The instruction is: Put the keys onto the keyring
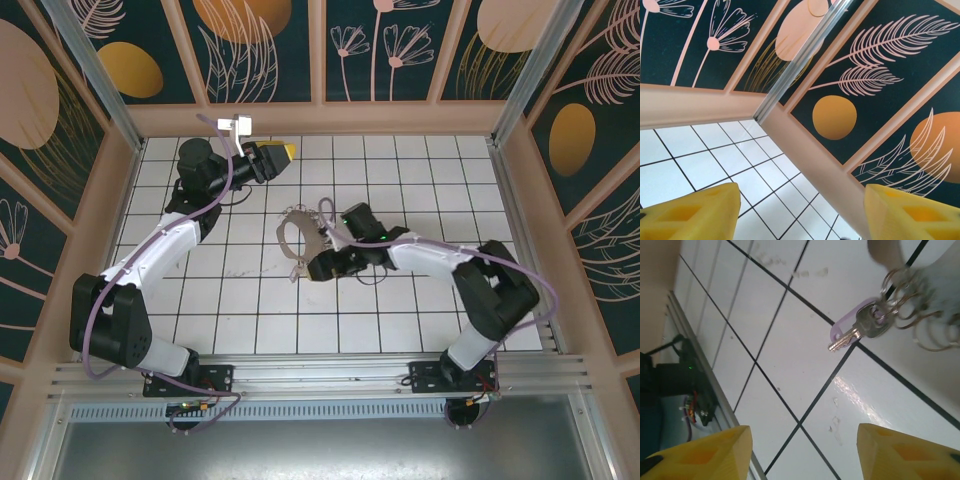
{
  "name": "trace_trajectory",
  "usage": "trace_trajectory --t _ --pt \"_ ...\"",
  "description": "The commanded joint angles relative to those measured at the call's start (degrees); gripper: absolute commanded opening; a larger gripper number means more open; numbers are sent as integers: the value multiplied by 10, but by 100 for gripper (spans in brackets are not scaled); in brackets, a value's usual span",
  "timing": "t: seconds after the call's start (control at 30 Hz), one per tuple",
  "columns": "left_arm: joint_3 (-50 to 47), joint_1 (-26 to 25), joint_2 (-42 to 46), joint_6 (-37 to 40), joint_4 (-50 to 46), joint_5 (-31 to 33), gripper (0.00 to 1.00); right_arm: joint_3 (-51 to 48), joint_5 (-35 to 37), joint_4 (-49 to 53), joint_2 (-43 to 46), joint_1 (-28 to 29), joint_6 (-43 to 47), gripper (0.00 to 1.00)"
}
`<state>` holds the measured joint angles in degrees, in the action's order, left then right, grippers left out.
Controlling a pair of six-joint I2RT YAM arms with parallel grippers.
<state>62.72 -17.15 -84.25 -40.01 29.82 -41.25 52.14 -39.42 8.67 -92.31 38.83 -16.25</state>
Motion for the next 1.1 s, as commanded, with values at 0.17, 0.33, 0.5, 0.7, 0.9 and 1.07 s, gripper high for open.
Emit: trace_trajectory --t 0.17,0.33,0.5,0.7,0.9,1.07 --pt "-18 1 12 25 0 23 98 -20 -3 -3 113 -132 7 70" --pt "-17 1 21 71 -67 82 98 -15 59 11 171 -224 21 83" --pt "-65 1 59 117 -59 204 99 -19 152 -9 211 -319 29 84" --pt "-203 1 128 237 25 357 99 -53 317 -91 229 -405 1 84" --pt "-336 8 144 339 152 492 99 -202 468 -319 256 -414 31 98" --pt "-381 42 109 394 228 540 99 -264 524 -442 218 -414 75 99"
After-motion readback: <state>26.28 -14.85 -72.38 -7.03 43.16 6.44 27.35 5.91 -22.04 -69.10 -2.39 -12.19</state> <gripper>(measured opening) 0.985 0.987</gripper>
